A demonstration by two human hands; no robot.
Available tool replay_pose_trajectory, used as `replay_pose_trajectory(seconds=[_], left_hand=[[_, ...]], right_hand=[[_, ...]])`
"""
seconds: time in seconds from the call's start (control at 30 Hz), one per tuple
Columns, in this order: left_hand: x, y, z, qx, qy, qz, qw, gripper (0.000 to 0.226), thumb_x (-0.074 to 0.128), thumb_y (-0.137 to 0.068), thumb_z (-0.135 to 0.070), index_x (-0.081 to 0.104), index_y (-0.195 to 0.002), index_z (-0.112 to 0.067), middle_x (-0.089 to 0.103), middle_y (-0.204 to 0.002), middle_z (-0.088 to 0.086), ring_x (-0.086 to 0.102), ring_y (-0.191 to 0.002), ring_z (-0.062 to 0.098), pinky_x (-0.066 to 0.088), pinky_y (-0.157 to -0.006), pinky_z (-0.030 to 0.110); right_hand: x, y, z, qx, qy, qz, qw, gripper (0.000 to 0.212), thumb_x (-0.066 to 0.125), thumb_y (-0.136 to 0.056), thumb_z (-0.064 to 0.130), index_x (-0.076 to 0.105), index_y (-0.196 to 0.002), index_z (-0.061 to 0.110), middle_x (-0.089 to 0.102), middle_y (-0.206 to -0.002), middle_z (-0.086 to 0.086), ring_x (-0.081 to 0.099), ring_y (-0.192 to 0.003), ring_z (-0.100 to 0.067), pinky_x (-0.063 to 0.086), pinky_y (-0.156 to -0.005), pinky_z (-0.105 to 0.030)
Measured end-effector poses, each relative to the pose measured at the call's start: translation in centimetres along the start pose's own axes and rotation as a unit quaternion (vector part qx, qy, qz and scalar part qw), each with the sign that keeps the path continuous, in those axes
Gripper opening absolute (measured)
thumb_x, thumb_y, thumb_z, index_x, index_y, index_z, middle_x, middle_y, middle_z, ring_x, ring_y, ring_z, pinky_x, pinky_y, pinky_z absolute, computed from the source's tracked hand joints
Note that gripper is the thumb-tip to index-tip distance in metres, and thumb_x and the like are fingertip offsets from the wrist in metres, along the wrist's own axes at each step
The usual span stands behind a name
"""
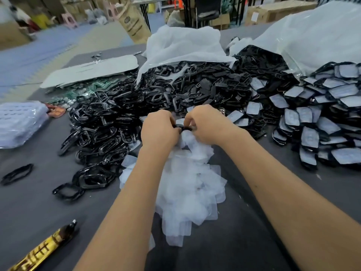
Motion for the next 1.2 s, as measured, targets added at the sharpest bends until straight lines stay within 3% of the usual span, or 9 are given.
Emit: replay_pose_trajectory(seconds=[0.23, 0.37, 0.47, 0.57, 0.67, 0.83, 0.97, 1.1, 1.2], left_hand=[[-1.3, 0.3, 1.7, -0.008, 0.022, -0.043, 0.999, 0.041, 0.047, -0.098, -0.005, 0.070, -0.124, -0.027, 0.069, -0.122, 0.008, 0.062, -0.097, 0.029, 0.049, -0.076, 0.034], [-1.6, 1.1, 3.4, -0.027, 0.149, -0.067, 0.986, 0.052, 0.044, -0.092, 0.000, 0.070, -0.129, -0.026, 0.069, -0.088, 0.004, 0.052, -0.062, 0.016, 0.044, -0.058, 0.023], [-2.2, 2.1, 4.7, -0.051, 0.224, -0.123, 0.965, 0.038, 0.049, -0.092, -0.002, 0.075, -0.114, -0.020, 0.067, -0.079, -0.004, 0.059, -0.058, 0.013, 0.049, -0.057, 0.015], [-1.8, 2.7, 5.3, -0.072, 0.287, -0.143, 0.944, 0.019, 0.059, -0.094, -0.009, 0.073, -0.102, -0.020, 0.073, -0.087, 0.000, 0.071, -0.076, 0.019, 0.056, -0.074, 0.033], [-1.6, 3.1, 5.4, -0.074, 0.329, -0.170, 0.926, 0.008, 0.066, -0.093, -0.013, 0.069, -0.097, -0.020, 0.075, -0.083, 0.001, 0.073, -0.080, 0.019, 0.057, -0.081, 0.038], [-1.9, 3.7, 4.4, -0.025, 0.340, -0.194, 0.920, 0.016, 0.064, -0.087, -0.011, 0.059, -0.091, -0.026, 0.071, -0.074, 0.003, 0.070, -0.069, 0.022, 0.056, -0.069, 0.041], [-1.4, 3.4, 3.6, 0.007, 0.355, -0.162, 0.921, 0.031, 0.063, -0.087, -0.003, 0.075, -0.103, -0.026, 0.068, -0.073, 0.013, 0.073, -0.069, 0.029, 0.061, -0.073, 0.049], [-1.0, 3.5, 3.2, 0.022, 0.379, -0.145, 0.914, 0.020, 0.063, -0.093, -0.002, 0.074, -0.095, -0.019, 0.070, -0.074, 0.016, 0.074, -0.058, 0.014, 0.063, -0.064, 0.045], [-0.7, 3.3, 3.5, -0.001, 0.420, -0.140, 0.897, 0.011, 0.061, -0.097, -0.003, 0.067, -0.091, -0.011, 0.075, -0.073, 0.007, 0.074, -0.057, 0.020, 0.063, -0.058, 0.039]], right_hand=[[-0.4, 0.5, 0.1, -0.003, -0.044, 0.007, 0.999, 0.018, 0.067, -0.087, 0.000, 0.078, -0.085, 0.014, 0.061, -0.079, 0.016, 0.069, -0.088, -0.019, 0.061, -0.082, -0.042], [-0.9, 0.7, -1.7, 0.026, -0.117, -0.086, 0.989, 0.005, 0.072, -0.091, 0.008, 0.071, -0.088, 0.011, 0.069, -0.085, 0.003, 0.066, -0.086, -0.019, 0.057, -0.084, -0.042], [-1.2, 1.3, -3.0, 0.057, -0.279, -0.184, 0.941, 0.008, 0.074, -0.092, 0.011, 0.069, -0.096, 0.015, 0.071, -0.082, -0.003, 0.064, -0.074, -0.017, 0.054, -0.076, -0.033], [1.0, 1.6, -2.3, 0.032, -0.507, -0.146, 0.849, 0.013, 0.072, -0.094, 0.005, 0.071, -0.104, 0.011, 0.072, -0.075, -0.008, 0.058, -0.059, -0.017, 0.049, -0.053, -0.027], [2.2, 1.9, -2.2, 0.014, -0.572, -0.136, 0.809, 0.016, 0.072, -0.093, 0.001, 0.073, -0.105, 0.011, 0.068, -0.072, -0.006, 0.055, -0.057, -0.014, 0.042, -0.047, -0.021], [2.4, 1.8, -2.3, -0.007, -0.590, -0.125, 0.798, 0.022, 0.073, -0.092, 0.003, 0.074, -0.111, 0.013, 0.068, -0.074, -0.005, 0.057, -0.061, -0.016, 0.043, -0.049, -0.022], [2.5, 1.7, -2.0, -0.021, -0.590, -0.123, 0.798, 0.022, 0.072, -0.092, 0.000, 0.076, -0.109, 0.014, 0.068, -0.074, -0.006, 0.056, -0.059, -0.015, 0.043, -0.050, -0.023], [2.4, 1.8, -1.6, -0.033, -0.571, -0.119, 0.812, 0.020, 0.075, -0.091, 0.002, 0.075, -0.108, 0.011, 0.068, -0.075, -0.009, 0.055, -0.057, -0.015, 0.043, -0.050, -0.024], [2.4, 1.8, -1.7, -0.027, -0.555, -0.135, 0.820, 0.012, 0.078, -0.089, 0.003, 0.071, -0.096, 0.009, 0.068, -0.074, -0.011, 0.056, -0.056, -0.016, 0.044, -0.049, -0.023]])
Point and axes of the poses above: each hand's wrist, its own y-axis away from the middle knuckle, its own x-axis out of the palm, z = x × y, the point moved 8 cm from there along -y, towards the middle knuckle
